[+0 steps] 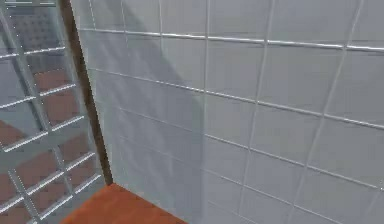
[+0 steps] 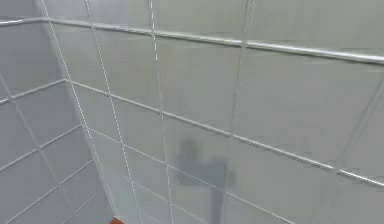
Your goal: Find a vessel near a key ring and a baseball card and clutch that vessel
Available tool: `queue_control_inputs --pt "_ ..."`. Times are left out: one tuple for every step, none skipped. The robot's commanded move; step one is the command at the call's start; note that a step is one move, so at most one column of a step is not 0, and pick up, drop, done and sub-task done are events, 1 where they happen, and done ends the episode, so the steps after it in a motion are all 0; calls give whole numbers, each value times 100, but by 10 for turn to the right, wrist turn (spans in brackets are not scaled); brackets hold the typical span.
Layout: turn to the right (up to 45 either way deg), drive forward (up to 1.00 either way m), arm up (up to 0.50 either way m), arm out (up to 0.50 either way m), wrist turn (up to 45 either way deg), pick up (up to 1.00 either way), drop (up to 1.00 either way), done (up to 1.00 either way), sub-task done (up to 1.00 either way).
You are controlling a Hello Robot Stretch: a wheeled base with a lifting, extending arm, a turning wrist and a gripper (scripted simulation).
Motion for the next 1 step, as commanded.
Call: queue_control_inputs --pt "-450 0 0 0 0 0 0 0 0"
